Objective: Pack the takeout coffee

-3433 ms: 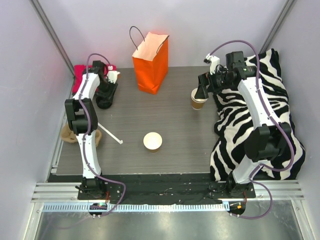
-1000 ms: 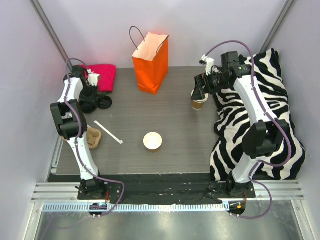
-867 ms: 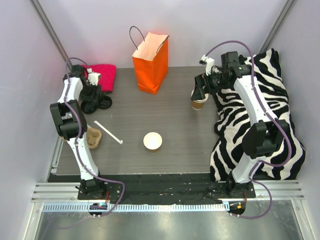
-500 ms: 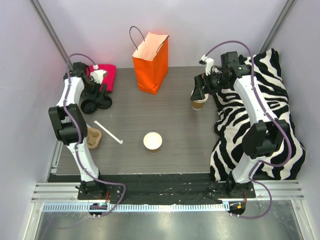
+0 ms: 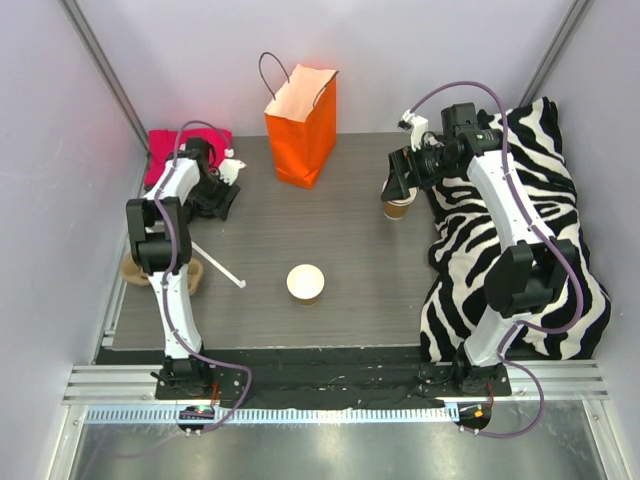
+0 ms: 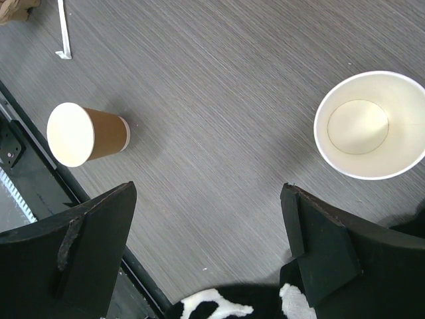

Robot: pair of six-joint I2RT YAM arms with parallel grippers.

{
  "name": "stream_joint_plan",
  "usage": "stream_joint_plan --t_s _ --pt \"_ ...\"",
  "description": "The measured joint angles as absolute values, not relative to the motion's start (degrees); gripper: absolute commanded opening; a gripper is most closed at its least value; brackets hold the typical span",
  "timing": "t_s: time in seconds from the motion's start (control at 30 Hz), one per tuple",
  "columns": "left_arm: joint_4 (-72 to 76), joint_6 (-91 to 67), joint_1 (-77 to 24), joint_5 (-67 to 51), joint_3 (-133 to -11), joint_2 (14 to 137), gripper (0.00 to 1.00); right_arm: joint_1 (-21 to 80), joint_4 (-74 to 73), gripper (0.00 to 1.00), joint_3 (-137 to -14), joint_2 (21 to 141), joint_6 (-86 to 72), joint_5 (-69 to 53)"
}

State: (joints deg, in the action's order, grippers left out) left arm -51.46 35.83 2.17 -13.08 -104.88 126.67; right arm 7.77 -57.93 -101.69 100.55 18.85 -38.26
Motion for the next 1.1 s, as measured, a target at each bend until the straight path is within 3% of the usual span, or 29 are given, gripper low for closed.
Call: stream_joint_plan --t_s 0.2,0.3,0.47,0.73,0.83,0.93,1.1 --pt "-48.6 37.1 2.3 -9.8 -103.7 128.2 0.17 7.8 -57.8 1.0 -101.6 100.2 18.7 -38.1" --pt "-47.2 37.7 1.9 -9.6 -102.0 127.1 0.1 7.8 -56.8 1.0 -101.2 99.4 17.7 -37.2" --pt "-49.9 34.7 1.0 -14.9 -100.1 123.1 0.01 7.8 -54.1 1.0 -100.2 96.8 16.2 -35.3" --pt "-50.4 11.4 0.6 -40.3 -100.8 102.8 0.0 7.8 -51.4 1.0 -99.6 90.0 16.5 -34.6" --pt "-31.5 -11.3 0.2 -52.9 -94.3 91.8 0.0 7.8 -47.9 1.0 -99.7 86.3 14.5 -36.1" --pt "1.6 -40.6 -1.3 -59.4 -83.5 83.6 0.0 7.9 -42.6 0.99 -99.6 82.5 10.0 -37.6" --pt "41.7 -77.3 -4.6 -60.2 -77.2 84.5 0.0 9.3 -31.3 0.98 -96.3 76.6 0.1 -39.7"
